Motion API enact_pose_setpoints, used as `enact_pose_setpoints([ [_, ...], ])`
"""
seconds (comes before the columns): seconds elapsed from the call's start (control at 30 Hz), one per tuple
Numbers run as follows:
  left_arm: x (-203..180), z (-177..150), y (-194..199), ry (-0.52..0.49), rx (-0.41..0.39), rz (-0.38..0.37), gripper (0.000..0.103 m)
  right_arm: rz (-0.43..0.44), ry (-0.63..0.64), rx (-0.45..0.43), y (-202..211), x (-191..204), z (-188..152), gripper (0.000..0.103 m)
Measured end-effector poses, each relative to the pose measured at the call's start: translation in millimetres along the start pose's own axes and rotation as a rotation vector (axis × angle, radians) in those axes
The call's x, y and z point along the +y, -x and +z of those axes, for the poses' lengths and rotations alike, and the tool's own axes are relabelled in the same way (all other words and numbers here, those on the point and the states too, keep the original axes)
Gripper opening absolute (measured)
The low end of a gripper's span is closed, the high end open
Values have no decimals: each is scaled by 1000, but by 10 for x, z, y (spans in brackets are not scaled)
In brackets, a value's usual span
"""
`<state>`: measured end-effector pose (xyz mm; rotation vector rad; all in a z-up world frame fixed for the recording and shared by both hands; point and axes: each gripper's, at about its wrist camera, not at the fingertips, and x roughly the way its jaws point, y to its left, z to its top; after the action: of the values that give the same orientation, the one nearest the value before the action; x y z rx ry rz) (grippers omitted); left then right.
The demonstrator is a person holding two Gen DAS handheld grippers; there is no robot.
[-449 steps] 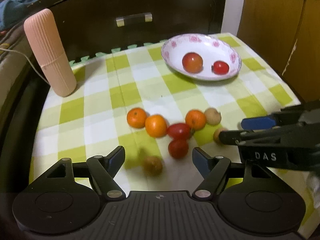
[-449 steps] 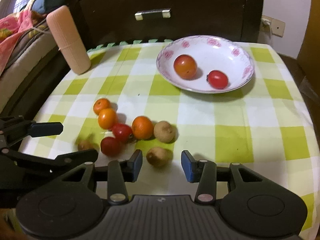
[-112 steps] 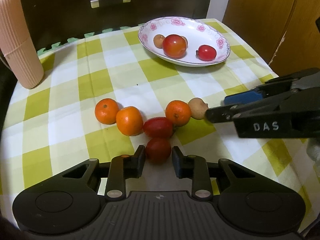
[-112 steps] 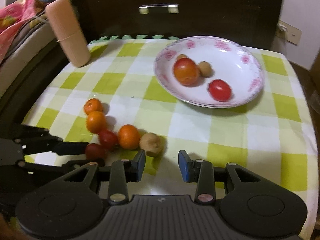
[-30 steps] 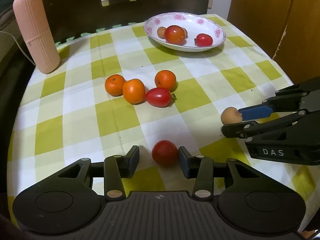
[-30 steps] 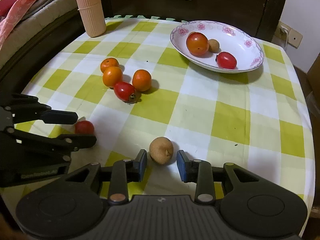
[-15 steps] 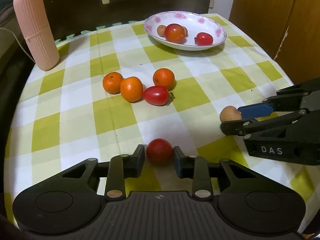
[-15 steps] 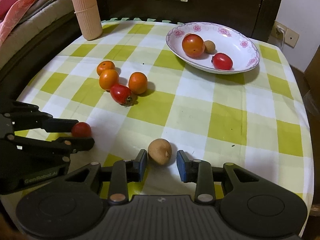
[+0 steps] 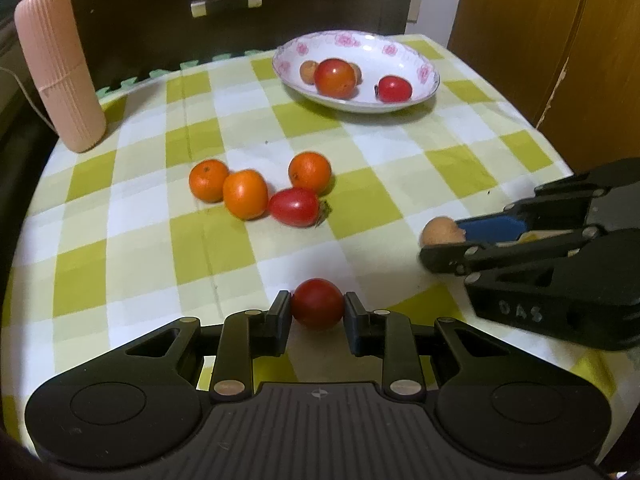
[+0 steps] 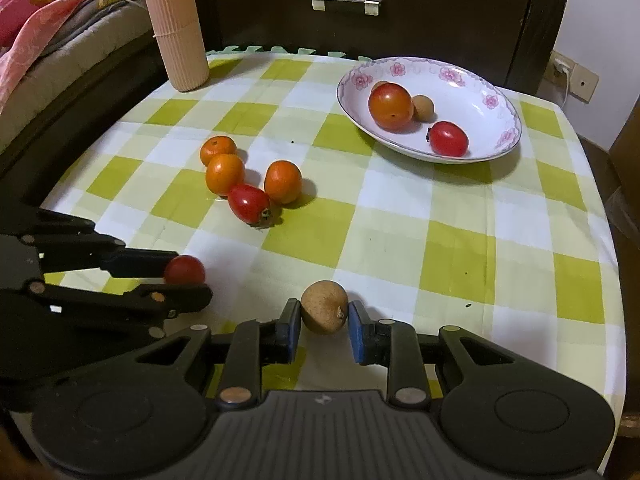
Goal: Organize fruits
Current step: 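Carry the held cherry tomato and brown fruit up and over the white floral bowl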
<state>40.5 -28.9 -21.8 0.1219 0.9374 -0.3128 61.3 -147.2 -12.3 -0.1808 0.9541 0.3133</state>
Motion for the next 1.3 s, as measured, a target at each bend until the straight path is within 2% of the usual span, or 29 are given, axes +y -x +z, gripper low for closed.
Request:
enact_pose_setpoints([
  [0.73,-9,303,41,37,-71,-20,33,3,-80,-68,130,-128,168,25],
  [1.03,-64,613,35,19,-129,-25,33,-24,-125,-121,206,-322,384,25],
  [1.3,-85,1044,-69,5,-183,-24,33,-48,-183,-174,168,-611,724,25],
])
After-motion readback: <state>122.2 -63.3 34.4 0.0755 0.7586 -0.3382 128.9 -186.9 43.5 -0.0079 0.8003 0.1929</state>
